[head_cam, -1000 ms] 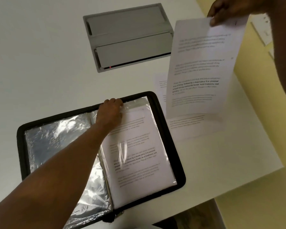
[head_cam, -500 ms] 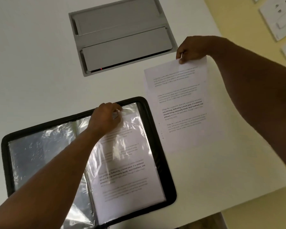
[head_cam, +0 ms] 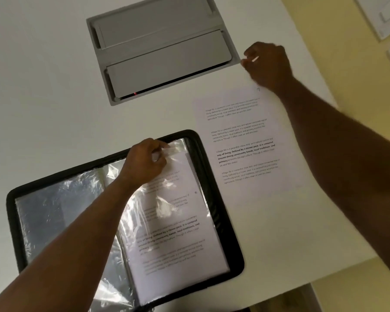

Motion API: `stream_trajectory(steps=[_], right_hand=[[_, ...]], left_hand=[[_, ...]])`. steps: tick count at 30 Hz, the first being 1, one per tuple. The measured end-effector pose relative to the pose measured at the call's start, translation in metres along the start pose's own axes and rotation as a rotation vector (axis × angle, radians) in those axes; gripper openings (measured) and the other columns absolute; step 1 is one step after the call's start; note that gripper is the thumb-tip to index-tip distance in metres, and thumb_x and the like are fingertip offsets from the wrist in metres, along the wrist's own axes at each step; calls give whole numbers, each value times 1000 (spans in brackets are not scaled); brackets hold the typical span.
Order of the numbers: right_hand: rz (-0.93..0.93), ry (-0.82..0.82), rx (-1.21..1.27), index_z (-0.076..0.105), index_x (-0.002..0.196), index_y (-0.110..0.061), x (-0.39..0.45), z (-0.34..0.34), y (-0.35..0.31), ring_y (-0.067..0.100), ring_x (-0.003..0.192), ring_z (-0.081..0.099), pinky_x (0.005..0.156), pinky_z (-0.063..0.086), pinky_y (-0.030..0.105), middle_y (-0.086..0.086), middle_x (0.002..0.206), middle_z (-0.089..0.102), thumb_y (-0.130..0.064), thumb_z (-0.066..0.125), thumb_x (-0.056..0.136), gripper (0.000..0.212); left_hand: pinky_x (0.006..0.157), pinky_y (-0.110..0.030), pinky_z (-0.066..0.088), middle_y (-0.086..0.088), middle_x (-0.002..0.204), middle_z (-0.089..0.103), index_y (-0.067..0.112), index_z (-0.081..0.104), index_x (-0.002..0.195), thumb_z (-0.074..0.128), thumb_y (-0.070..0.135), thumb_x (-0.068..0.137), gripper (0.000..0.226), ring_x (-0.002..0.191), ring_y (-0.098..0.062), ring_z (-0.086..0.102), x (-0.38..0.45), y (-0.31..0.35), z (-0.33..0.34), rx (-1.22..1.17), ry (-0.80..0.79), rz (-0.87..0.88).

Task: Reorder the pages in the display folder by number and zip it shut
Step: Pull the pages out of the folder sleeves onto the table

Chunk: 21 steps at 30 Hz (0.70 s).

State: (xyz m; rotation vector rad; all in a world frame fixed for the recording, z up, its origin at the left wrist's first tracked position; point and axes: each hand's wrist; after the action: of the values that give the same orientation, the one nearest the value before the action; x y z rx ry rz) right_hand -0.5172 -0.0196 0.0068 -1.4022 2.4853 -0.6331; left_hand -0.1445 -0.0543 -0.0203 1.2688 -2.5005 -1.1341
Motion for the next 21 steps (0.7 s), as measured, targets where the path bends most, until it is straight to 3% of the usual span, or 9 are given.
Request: stream_trajectory(steps=[2,3,5,7,9,13,17,19,21], right_hand=[[25,82,154,72,94,-11,-39,9,-21,15,82,68,71,38,5,5,94,74,-29,61,90,21],[56,8,201,73,93,-12,-63,16,-34,10,80,64,70,36,2,3,94,74,-31,63,91,21],[125,-260,271,70,98,-18,-116,29,-61,7,85,61,78,43,10,-2,97,71,-45,64,89,29],[193,-484,349,65,111,-23,-167,38,-83,9,91,62,84,49,23,-6,101,68,-56,66,83,44],[229,-555,398,60,118,-22,-210,45,-99,10,91,64,84,54,29,-7,102,67,-57,72,76,56],[313,-461,462,61,105,-24,-266,61,-123,7,85,65,83,57,36,-9,94,68,-57,76,72,49],[304,-523,485,60,112,-25,-300,66,-151,3,88,63,81,56,28,-12,99,67,-70,65,73,60],[256,-452,455,61,94,-17,-312,69,-163,5,78,63,70,56,27,-10,87,66,-59,66,82,43],[242,-335,380,54,70,-14,-319,72,-171,8,60,56,57,52,30,-4,67,59,-37,64,91,34]], left_hand=[[80,-13,44,2,93,68,18,65,89,66,1,82,19,89,-12,63,-4,1,-3,-91,17,-53],[77,-7,41,5,90,67,19,63,85,64,1,82,18,87,-9,62,-5,1,-4,-109,23,-77],[72,-3,39,9,85,65,17,63,82,60,2,85,16,82,-4,60,-10,5,-8,-138,38,-116],[75,-12,43,6,84,65,11,65,82,59,3,86,11,82,-7,60,-15,6,-12,-204,68,-149],[78,-21,45,2,86,67,9,66,86,61,6,86,6,83,-12,61,-21,6,-16,-253,104,-163],[72,-15,44,16,81,64,13,67,88,64,10,86,4,78,-1,59,-29,9,-23,-249,135,-168],[81,-28,51,3,95,70,9,69,94,65,15,85,12,89,-13,63,-35,5,-27,-258,187,-204],[88,-32,52,2,108,70,14,69,103,64,19,86,18,101,-16,64,-41,3,-30,-298,177,-200],[96,-31,49,2,129,61,19,59,125,65,21,89,37,115,-14,57,-50,2,-34,-302,195,-178]])
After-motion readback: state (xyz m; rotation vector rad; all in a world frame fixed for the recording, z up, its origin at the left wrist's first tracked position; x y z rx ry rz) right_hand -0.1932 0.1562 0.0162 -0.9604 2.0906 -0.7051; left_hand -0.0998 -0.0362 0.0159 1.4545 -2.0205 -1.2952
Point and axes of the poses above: each hand's wrist, its own x-axis towards the middle knuckle, its own z-axis out of the palm, y = z × x
